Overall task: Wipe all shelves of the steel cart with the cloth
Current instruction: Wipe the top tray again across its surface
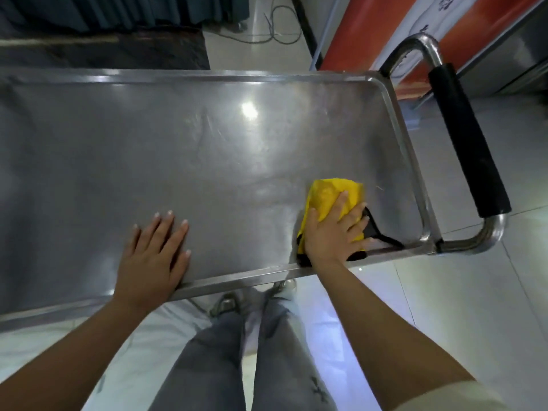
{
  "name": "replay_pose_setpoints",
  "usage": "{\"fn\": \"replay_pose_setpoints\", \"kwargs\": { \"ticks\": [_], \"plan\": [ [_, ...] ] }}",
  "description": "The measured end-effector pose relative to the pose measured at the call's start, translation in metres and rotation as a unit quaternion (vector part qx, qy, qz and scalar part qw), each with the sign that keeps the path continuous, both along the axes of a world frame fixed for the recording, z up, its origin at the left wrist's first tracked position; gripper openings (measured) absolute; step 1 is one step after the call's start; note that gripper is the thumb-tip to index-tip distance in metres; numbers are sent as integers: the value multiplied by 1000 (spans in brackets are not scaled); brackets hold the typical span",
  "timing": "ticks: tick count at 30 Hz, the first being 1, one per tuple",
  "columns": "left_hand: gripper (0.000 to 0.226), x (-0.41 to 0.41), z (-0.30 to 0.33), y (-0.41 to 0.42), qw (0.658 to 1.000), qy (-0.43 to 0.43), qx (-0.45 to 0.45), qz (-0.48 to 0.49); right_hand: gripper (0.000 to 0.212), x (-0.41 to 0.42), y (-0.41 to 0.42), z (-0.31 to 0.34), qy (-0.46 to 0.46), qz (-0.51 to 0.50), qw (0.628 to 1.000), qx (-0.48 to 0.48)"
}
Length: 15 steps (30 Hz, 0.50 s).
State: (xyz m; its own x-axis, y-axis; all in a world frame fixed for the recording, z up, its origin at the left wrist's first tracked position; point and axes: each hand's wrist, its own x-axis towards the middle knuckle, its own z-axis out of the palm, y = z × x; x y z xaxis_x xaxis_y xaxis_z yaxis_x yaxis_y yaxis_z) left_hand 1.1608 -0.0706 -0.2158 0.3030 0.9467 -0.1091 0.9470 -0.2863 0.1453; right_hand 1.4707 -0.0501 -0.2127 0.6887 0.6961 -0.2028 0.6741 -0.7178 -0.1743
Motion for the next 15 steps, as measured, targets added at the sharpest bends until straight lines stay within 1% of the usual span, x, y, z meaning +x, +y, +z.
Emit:
{"fn": "replay_pose_setpoints", "kwargs": {
  "ticks": [3,5,7,11,13,15],
  "plan": [
    [56,0,-1,2,1000,-2,18,-6,81,-67,-25,-3,-1,156,988,5],
    [54,-1,-3,2,999,-9,35,-8,84,-100,-36,-1,-1,259,966,1],
    [52,-1,-4,2,998,-13,53,-5,85,-114,-41,2,-13,335,942,-3],
    [51,-1,-5,2,998,-5,60,-4,83,-96,-38,3,6,400,916,-14],
    [51,0,-3,3,998,3,55,-5,82,-78,-38,6,3,427,904,-10],
    [53,2,-1,2,999,14,47,-7,81,-58,-41,9,-6,436,900,-13]
  ]
}}
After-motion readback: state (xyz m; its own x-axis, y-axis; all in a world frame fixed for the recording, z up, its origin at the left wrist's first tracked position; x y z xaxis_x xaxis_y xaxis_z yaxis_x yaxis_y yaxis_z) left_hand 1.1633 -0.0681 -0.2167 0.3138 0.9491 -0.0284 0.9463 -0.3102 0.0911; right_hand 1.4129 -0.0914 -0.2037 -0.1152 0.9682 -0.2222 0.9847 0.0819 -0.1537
